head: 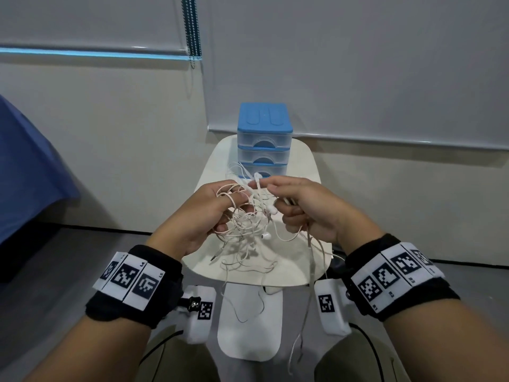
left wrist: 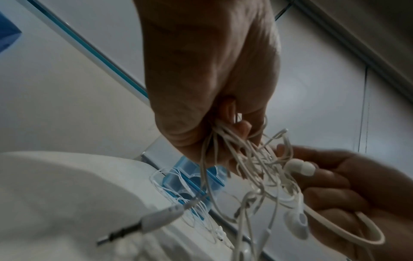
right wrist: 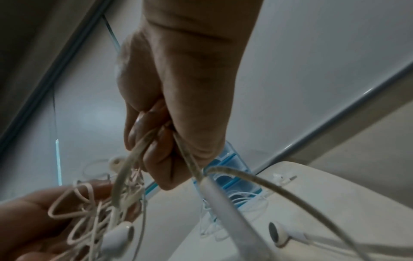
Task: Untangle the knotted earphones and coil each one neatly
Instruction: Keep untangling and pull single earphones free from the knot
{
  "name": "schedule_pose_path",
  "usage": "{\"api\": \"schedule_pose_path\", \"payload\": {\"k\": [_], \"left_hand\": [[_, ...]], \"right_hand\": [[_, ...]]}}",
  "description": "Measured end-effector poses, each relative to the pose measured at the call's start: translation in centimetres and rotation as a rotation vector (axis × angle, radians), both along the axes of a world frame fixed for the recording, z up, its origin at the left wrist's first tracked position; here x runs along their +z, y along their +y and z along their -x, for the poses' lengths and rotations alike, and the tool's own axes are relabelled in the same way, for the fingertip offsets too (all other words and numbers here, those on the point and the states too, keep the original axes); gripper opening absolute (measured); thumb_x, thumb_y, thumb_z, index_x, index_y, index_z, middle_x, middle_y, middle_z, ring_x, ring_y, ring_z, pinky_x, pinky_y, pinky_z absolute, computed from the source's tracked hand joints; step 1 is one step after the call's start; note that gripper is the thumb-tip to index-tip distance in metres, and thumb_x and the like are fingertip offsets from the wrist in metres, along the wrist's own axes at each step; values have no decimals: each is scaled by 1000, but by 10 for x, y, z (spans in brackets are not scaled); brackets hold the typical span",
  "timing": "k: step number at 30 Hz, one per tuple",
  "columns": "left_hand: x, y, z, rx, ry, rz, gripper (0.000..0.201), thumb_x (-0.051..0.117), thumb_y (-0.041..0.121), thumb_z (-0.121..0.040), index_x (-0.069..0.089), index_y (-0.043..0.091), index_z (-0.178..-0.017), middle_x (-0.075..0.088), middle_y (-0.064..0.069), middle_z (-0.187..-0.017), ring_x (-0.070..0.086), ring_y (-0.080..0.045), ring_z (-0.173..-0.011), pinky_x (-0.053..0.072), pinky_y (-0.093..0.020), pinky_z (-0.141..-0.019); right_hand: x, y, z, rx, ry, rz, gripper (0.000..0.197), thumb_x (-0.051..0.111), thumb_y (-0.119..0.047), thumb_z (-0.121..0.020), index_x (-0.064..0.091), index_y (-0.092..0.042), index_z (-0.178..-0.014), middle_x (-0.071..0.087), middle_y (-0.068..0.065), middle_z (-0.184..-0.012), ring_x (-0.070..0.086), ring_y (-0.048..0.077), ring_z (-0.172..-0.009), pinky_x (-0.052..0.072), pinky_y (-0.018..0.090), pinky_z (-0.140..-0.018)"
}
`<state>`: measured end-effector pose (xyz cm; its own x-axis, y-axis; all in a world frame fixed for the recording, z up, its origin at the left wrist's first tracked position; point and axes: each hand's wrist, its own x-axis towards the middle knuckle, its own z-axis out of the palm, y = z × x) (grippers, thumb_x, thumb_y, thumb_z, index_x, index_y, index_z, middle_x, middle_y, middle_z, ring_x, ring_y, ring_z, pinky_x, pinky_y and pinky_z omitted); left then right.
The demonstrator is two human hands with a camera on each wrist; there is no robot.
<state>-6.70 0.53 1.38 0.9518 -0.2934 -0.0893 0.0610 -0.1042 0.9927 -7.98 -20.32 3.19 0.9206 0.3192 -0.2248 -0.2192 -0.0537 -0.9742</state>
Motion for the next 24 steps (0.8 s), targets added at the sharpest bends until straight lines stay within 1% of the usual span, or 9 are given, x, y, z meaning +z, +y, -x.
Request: {"api": "schedule_pose_path", "payload": {"k": [4, 6, 9, 11, 13, 16, 18, 20, 24], "left_hand": [[-8, -4, -2, -4, 14, -31, 10, 61, 15, -101, 71, 15, -103, 69, -8, -87, 28, -9, -49, 32, -21, -43], [-10, -7, -2, -13, 26, -28, 17, 60, 9, -99, 72, 21, -98, 62, -9, -83, 28, -10, -51, 32, -21, -43], [-7, -9, 0, -4, 18, -34, 28, 54, 7, -101, 64, 24, -81, 58, 4, -68, 27, -10, -51, 29, -22, -44], [-3, -8, 1, 31, 16, 14, 31, 51, 12, -105, 61, 24, -77, 60, 3, -69, 28, -8, -49, 28, -21, -43], [0, -4, -1, 78, 16, 96, 38, 49, 11, -105, 63, 26, -74, 62, -4, -75, 27, -6, -45, 27, -19, -41], [6, 1, -4, 89, -7, 164, 31, 46, 6, -105, 59, 23, -83, 58, -2, -73, 25, -5, -42, 27, -19, -41], [12, 4, -4, 71, -36, 179, 27, 47, 8, -106, 54, 21, -83, 52, 4, -68, 27, -5, -42, 28, -19, -42], [15, 7, -3, 57, -59, 192, 25, 46, 14, -108, 55, 19, -85, 62, 1, -74, 26, -5, -42, 30, -19, -43], [18, 9, -2, 48, -74, 181, 23, 44, 17, -110, 58, 17, -92, 75, -9, -96, 20, -9, -44, 33, -20, -47]], "right_hand": [[11, 3, 3, 90, -74, 52, 33, 52, -12, -104, 72, -25, -127, 21, -4, -57, 14, 11, -49, 14, 26, -51], [15, 6, 4, 112, -167, 178, 33, 56, -9, -102, 76, -27, -122, 25, -6, -56, 18, 12, -51, 17, 25, -49], [20, 4, 7, 117, -338, 419, 30, 60, -10, -100, 78, -29, -115, 37, -13, -48, 25, 15, -53, 23, 27, -51], [24, -5, 6, 38, -415, 530, 22, 64, -16, -99, 76, -26, -114, 51, -21, -49, 38, 7, -45, 29, 18, -50], [28, -19, 2, -16, -463, 666, 16, 73, -29, -93, 76, -27, -109, 60, -24, -62, 51, -4, -50, 32, 12, -53], [35, -31, 0, 74, -434, 899, 15, 77, -42, -88, 80, -28, -90, 63, -18, -59, 53, -1, -57, 35, 16, -57], [37, -36, 0, 69, -423, 965, 21, 74, -44, -90, 81, -26, -81, 69, -1, -75, 51, 10, -66, 39, 24, -60], [41, -40, 0, -39, -432, 933, 26, 71, -38, -94, 80, -21, -77, 66, 11, -80, 49, 17, -70, 39, 29, -63], [48, -44, -1, -241, -401, 911, 28, 70, -27, -94, 78, -13, -72, 64, 5, -74, 51, 17, -70, 38, 25, -60]]}}
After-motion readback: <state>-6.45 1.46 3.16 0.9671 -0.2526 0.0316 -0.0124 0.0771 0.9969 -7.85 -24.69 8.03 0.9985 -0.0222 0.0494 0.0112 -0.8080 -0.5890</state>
